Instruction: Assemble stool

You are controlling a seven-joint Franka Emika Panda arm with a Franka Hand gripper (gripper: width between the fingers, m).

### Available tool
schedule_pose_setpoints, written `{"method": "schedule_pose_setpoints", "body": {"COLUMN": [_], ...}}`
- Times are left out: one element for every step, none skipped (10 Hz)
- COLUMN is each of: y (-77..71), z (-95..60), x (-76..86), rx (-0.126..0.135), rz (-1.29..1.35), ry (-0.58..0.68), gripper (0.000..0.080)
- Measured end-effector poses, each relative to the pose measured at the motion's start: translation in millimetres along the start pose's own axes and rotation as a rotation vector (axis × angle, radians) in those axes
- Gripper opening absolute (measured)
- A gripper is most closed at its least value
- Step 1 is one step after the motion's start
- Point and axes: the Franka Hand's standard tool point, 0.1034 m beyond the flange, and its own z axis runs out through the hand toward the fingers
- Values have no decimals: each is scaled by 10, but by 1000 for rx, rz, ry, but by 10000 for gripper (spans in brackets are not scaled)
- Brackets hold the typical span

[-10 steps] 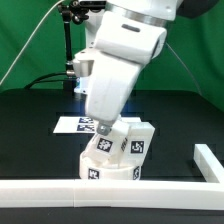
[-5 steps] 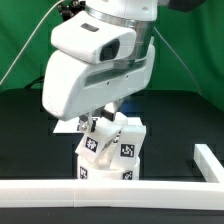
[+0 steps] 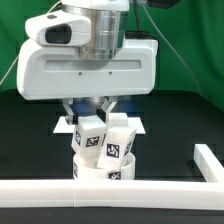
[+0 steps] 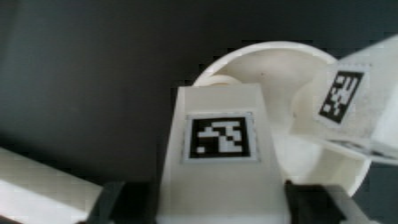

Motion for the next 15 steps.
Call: {"method": "schedule_pose_setpoints", "body": {"y": [-1,-1,-12,-49,-115,-216,-309,-315,-293,-277,-257,-262,-287,-327,-365], "z": [0,1,-14,-51,-73,-44,14,13,17,20,21,20,16,12,7], "x": [0,0,17,69,83,38,11,35,46,67,91,114,125,138,159], "rx": [0,0,-2,-8,-16,-12,-7,0,12,36,57,75,85,114,146], "rz": [80,169,275,386,498,609,709,772,812,892,962,1034,1081,1193,1297], "ry": [0,0,4,30,103,148,178,212,229,237,247,258,259,256,259], "gripper": [340,340,340,340,340,340,340,340,340,340,340,340,340,340,340]}}
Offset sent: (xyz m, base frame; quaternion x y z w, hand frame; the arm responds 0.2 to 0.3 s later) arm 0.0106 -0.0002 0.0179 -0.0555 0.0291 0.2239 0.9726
